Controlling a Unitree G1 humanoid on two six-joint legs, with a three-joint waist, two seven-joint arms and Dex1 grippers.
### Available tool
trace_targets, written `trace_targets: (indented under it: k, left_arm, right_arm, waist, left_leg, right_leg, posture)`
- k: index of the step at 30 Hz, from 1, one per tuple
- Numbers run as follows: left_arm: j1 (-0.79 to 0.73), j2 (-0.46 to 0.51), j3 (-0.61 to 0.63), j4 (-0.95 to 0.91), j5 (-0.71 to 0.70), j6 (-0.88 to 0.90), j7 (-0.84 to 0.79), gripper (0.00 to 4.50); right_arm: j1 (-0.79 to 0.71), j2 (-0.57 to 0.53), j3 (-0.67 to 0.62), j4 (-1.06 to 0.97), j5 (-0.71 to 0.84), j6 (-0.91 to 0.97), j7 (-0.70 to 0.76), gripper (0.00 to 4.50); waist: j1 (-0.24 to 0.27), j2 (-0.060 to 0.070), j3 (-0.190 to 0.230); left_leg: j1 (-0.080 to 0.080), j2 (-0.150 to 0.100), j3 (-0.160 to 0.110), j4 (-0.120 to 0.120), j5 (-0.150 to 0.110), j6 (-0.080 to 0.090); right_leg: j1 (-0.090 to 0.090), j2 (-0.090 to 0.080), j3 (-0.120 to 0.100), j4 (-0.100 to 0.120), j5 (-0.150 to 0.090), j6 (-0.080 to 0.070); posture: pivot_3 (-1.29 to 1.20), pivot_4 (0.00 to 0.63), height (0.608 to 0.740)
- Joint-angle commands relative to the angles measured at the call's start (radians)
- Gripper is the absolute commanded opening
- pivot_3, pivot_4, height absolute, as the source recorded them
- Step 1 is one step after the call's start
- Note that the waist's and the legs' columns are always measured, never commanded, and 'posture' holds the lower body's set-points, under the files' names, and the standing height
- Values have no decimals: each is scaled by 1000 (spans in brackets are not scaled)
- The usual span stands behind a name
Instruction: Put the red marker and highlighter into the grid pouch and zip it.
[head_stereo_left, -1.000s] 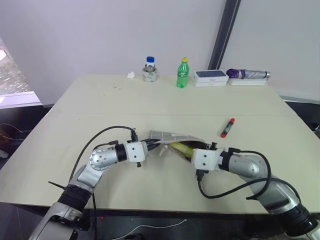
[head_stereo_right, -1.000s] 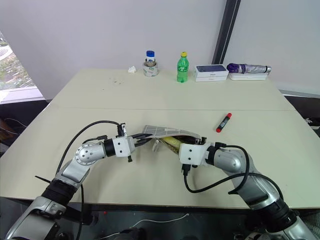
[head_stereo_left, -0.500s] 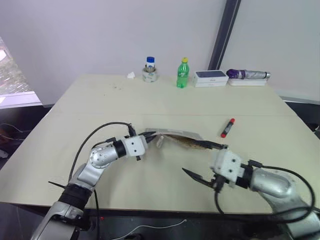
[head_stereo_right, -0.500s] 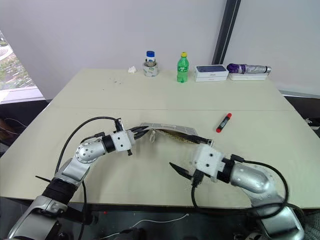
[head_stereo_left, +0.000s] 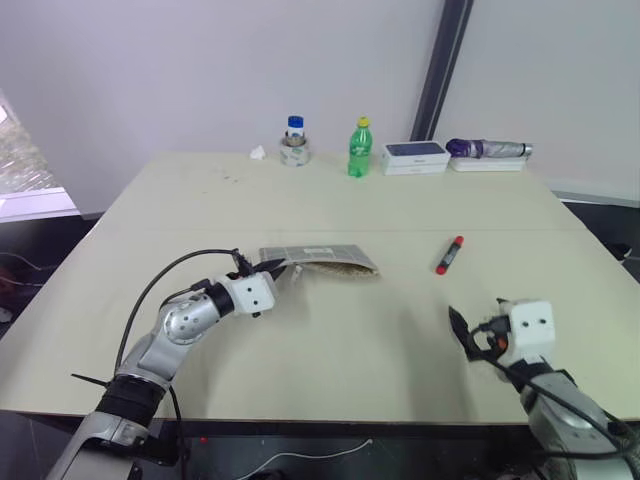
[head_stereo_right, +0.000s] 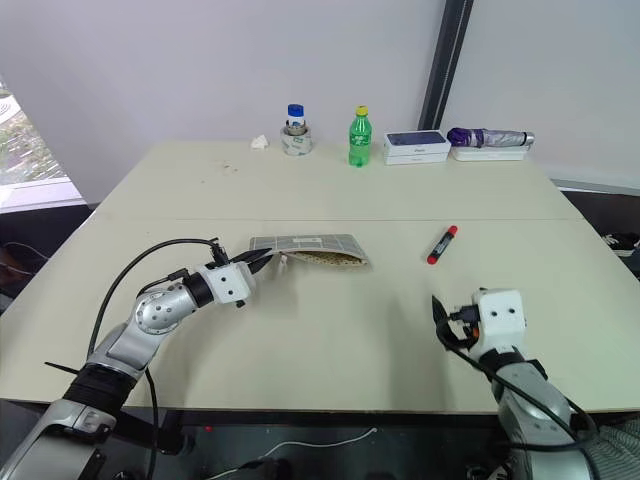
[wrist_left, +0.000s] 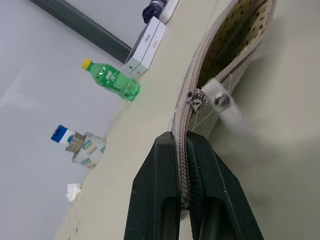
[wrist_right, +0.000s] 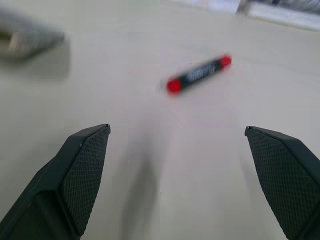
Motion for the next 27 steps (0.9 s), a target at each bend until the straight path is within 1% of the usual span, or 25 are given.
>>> trace_targets:
  k: [1, 3, 6, 8, 10, 11, 13, 15, 17, 18, 22, 27]
  left_arm:
    - [-8, 2, 13, -18, 6, -10, 22, 0]
    - [-7, 0, 13, -21, 5, -7, 23, 0]
    - [-4, -2, 15, -26, 4, -3, 26, 0]
    - [-2, -2, 15, -30, 4, 0, 27, 0]
    - [1, -4, 14, -34, 4, 3, 29, 0]
    - [3, -7, 13, -36, 3, 4, 29, 0]
    - [-1, -9, -3, -35, 14, -6, 22, 0]
    - [-7, -15, -7, -34, 11, -5, 18, 0]
    - [-17, -21, -6, -28, 10, -2, 16, 0]
    - [-24, -23, -7, -22, 12, -2, 15, 0]
    - [-43, -23, -12, -7, 15, -4, 7, 0]
    - [-40, -22, -10, -13, 10, 0, 0, 0]
  right_arm:
    - [-10, -15, 24, -31, -18, 17, -15, 4486]
    - [-6, -60, 57, -17, -58, -8, 10, 4486]
    - [-12, -74, 42, 1, -48, 2, 9, 4486]
    - [-32, -78, 36, 10, -41, 16, 3, 4486]
    - [-88, -92, 45, 54, -45, 46, 1, 4486]
    - [-129, -99, 47, 95, -47, 66, -2, 4486]
    - [-259, -116, 31, 242, -37, 102, -10, 4486]
    - [-371, -115, 4, 358, -12, 128, -27, 4486]
    - [-455, -124, 8, 457, -9, 141, -23, 4486]
    - [-496, -141, 30, 518, -28, 137, -14, 4486]
    - [-687, -150, 2, 788, -4, 101, -9, 4486]
    - [-833, -172, 24, 1035, -21, 28, 4, 4486]
  waist:
    - [6, 0, 0]
    - [8, 0, 0]
    - [10, 0, 0]
    - [10, 0, 0]
    - [7, 0, 0]
    - [2, 0, 0]
    - [-6, 0, 0]
    - [-6, 0, 0]
    - [-4, 0, 0]
    - [-3, 0, 0]
    - [-5, 0, 0]
    - [-6, 0, 0]
  left_leg:
    - [0, -1, 0, 0, 0, 0]
    - [0, -1, 1, 0, -1, 1]
    - [0, -1, 0, 0, -1, 2]
    - [0, 0, 0, 0, -1, 2]
    - [0, 0, 1, 0, -1, 2]
    - [0, 0, 1, 0, -1, 2]
    - [1, 0, 1, 1, -1, 1]
    - [1, 0, 1, 1, -1, 1]
    - [1, 0, 1, 0, -1, 1]
    - [1, 0, 1, -1, -1, 1]
    - [0, -1, 3, -1, -1, 1]
    - [0, 0, 3, -2, -1, 1]
  right_leg:
    - [0, 0, 0, 0, 0, 0]
    - [0, -1, 0, -1, 0, 0]
    - [0, 0, 0, -1, 0, 0]
    - [0, 0, 0, -1, 0, 0]
    - [0, 0, 0, -1, 0, 0]
    - [0, 0, 0, -1, 0, 0]
    - [1, 0, 0, 0, 0, 0]
    - [1, 0, 0, 0, 0, 0]
    - [0, 0, 0, 0, 0, 0]
    - [0, 0, 0, 0, 0, 0]
    - [0, -1, 0, -2, 0, 0]
    - [-1, -1, 0, -2, 0, 0]
  posture:
    - [0, 150, 740]
    - [0, 150, 740]
    - [0, 150, 740]
    - [0, 150, 740]
    - [0, 150, 740]
    - [0, 150, 740]
    - [0, 150, 740]
    - [0, 150, 740]
    - [0, 150, 740]
    - [0, 150, 740]
    - [0, 150, 740]
    - [0, 150, 740]
